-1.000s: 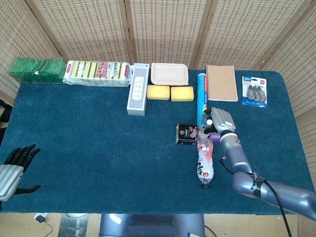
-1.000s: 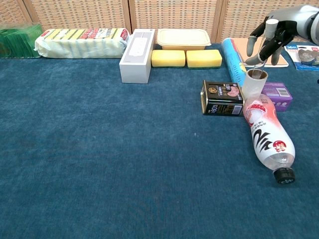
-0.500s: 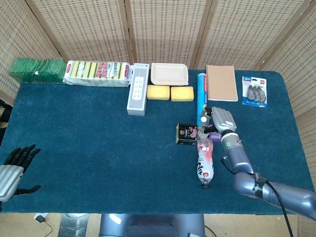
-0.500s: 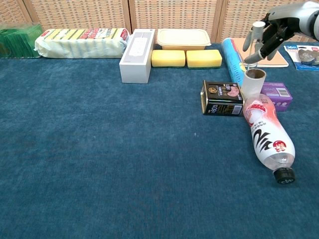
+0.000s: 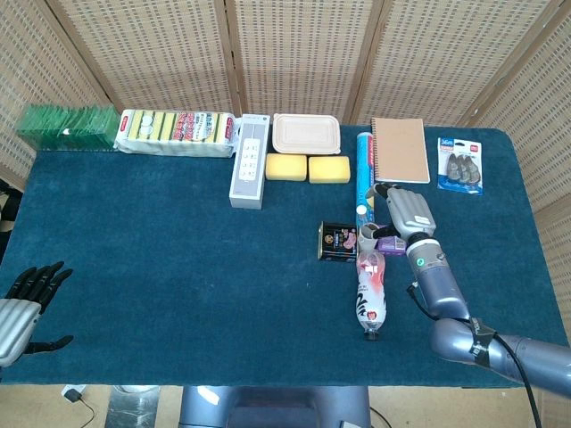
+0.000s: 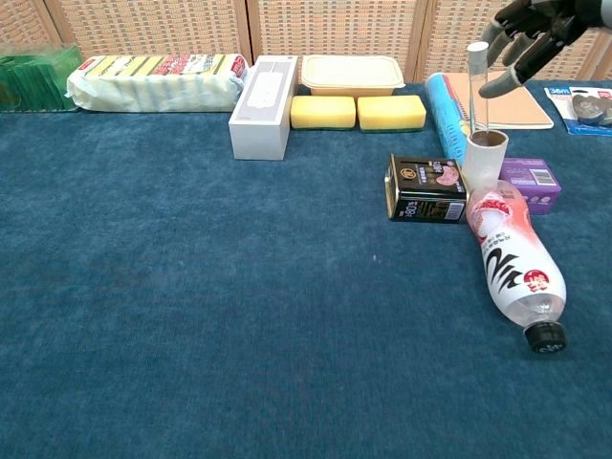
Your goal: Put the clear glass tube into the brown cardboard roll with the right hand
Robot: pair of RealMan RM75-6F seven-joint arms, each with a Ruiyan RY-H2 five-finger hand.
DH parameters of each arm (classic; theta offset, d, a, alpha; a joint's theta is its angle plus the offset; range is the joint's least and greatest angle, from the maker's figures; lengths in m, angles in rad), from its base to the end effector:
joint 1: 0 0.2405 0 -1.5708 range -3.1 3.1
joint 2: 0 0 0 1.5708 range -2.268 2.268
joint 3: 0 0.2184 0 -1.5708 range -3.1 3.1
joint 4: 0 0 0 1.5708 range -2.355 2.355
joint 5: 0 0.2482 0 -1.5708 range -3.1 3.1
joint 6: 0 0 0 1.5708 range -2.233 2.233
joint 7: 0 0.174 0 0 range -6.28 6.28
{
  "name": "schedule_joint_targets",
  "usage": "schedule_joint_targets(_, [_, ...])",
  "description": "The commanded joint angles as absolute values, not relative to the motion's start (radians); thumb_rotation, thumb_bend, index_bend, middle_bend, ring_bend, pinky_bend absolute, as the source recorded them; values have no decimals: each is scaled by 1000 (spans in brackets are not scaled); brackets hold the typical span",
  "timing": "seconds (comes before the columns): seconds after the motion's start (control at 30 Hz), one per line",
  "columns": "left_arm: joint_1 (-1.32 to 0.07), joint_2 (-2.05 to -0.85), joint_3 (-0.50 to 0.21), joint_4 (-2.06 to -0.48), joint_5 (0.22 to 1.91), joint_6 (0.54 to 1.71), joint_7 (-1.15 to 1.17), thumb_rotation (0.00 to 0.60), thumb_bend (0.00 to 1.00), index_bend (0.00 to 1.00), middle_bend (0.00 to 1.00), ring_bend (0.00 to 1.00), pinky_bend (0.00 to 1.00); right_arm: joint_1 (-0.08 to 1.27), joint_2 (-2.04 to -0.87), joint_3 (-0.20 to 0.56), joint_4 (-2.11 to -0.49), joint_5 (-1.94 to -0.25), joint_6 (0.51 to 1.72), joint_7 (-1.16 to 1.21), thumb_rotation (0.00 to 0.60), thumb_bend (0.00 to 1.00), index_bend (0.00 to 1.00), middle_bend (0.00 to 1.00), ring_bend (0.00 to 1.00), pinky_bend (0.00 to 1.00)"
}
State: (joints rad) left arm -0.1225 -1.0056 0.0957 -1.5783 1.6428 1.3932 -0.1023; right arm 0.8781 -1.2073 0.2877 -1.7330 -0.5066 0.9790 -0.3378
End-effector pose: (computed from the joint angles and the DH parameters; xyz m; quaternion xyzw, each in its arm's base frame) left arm -0.3097 0.1826 0.1016 -0.6855 -0.4038 -0.3261 0.5106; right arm -0.1150 -0.4043 0.0376 0.6034 -0.5200 0.3702 0.4779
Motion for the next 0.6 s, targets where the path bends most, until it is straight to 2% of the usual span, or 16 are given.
schedule_joint_targets(0.03, [-123, -1004, 97, -1579, 1649, 1396, -104, 541, 83, 21, 0, 0, 0, 867, -1183, 287, -1759, -521, 1002, -345, 537, 263, 291, 256, 221, 263])
schedule_joint_targets(0.37, [-132, -999, 104, -1585, 1677, 1396, -97, 540, 82, 22, 0, 0, 0, 794, -1096, 291, -1823, -620, 1121, -327, 535, 263, 287, 252, 213, 249])
schedule_joint_targets(0.6, [-137, -996, 106, -1593, 1691, 1398, -89, 541, 82, 22, 0, 0, 0, 721, -994, 283, -1920, -684, 1131, -278, 535, 263, 287, 252, 213, 249])
